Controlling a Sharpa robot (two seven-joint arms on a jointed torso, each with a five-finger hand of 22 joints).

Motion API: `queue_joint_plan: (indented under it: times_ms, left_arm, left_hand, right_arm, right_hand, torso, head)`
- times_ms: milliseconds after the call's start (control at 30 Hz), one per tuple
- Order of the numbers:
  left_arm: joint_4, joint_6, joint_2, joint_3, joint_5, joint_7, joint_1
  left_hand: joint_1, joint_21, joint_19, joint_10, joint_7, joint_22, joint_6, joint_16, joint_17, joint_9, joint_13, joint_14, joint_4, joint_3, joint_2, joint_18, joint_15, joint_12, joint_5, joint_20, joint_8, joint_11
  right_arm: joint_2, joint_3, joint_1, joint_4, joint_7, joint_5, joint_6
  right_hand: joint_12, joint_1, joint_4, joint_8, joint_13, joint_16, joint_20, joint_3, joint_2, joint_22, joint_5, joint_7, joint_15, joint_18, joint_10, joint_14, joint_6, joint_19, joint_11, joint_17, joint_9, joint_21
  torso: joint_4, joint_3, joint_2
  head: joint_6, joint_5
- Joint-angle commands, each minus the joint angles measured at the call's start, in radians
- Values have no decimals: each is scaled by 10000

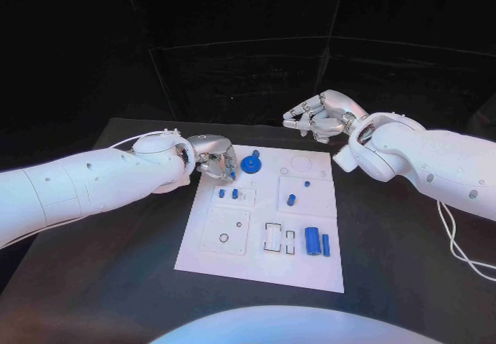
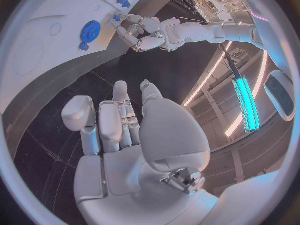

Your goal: Assemble the parts on the task board

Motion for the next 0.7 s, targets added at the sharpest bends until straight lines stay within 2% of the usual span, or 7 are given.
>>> queue_joint_plan:
  times_ms: [33, 700]
  left_arm:
    - [-20, 145, 26, 4, 50, -106, 0]
    - [-82, 388, 100, 1, 49, -195, -52]
  left_hand:
    - [-61, 47, 54, 74, 3, 9, 64, 36, -20, -19, 17, 310, 75, -11, -24, -57, -7, -46, -43, -30, -53, 19]
    - [-42, 42, 51, 76, 2, 6, 63, 33, -27, -25, 17, 308, 71, -9, -25, -55, -9, -62, -42, -31, -62, 17]
  right_arm:
    - [7, 6, 17, 9, 93, -6, 6]
    - [13, 6, 17, 12, 91, -6, 12]
  right_hand:
    - [-39, 23, 16, 61, -12, -40, 0, -22, 109, -16, 39, 2, 47, 84, -79, 150, -37, -69, -8, 0, 15, -68]
    - [-39, 23, 16, 61, -12, -40, 0, -22, 109, -16, 39, 2, 47, 84, -79, 150, -37, -69, -8, 0, 15, -68]
  torso:
    - [4, 2, -1]
    - [5, 2, -2]
  head:
    - [-5, -2]
    - [-49, -25]
